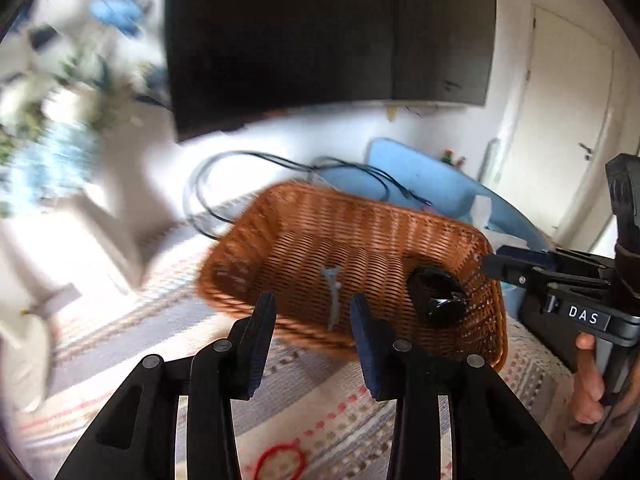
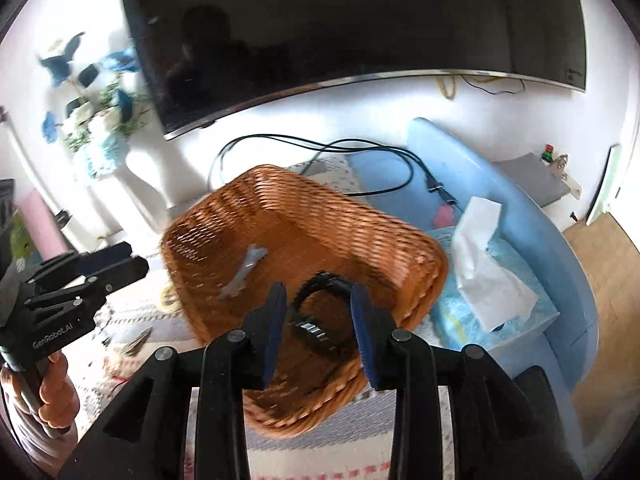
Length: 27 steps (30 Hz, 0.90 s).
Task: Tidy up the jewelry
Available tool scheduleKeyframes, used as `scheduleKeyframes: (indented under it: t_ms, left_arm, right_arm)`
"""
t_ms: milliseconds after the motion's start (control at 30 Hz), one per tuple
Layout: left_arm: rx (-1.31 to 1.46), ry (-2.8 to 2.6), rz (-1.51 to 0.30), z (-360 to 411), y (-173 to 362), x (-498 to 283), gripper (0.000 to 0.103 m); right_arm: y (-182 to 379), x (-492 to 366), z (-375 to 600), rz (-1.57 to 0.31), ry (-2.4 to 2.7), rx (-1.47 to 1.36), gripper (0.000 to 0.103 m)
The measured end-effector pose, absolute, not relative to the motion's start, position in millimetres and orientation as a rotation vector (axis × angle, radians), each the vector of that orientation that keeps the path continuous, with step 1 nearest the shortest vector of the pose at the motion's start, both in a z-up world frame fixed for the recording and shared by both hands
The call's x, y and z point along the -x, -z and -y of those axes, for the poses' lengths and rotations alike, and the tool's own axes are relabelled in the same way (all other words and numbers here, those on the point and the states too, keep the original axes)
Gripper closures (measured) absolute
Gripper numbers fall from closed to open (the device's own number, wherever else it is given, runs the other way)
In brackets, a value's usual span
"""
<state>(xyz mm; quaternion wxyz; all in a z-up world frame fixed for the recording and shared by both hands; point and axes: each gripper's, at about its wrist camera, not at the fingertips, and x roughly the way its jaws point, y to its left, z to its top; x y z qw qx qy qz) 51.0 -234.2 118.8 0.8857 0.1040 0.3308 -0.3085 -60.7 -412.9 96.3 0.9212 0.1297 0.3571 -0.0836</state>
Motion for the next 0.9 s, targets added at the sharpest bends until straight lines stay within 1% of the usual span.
scheduleKeyframes:
  t_ms: [200,267,367,567,733,900]
  left_arm:
    - [-0.233,0.490,-0.592,201,-138,1,0.063]
    - [-0.242,0.451,-0.565,191,-145,13,0.064]
    - [-0.239,0.419,-0.540,174,-151,31,0.064]
    - [-0.255,0.387,-0.495,150,-157,60,0.063]
    - [-0.245,0.367,-0.508,129,-151,71,0.063]
    - [-0.128,0.395,-0.611,69,-132,64,0.063]
  right_arm:
    - [-114,79,372,-0.719,0.118,-0.217,0.067]
    - [-118,83,358,-0.722,0.103,-0.197,0.065]
    - [-123,92,335,-0.724,0.079,-0.163,0.062]
    - [-123,109,291,-0.742,0.045,-0.095,0.062]
    - [-111,117,272,-0.779,0.024,-0.078,0.062]
    - [-93,119,266,-0.836,0.016,-0.071,0.062]
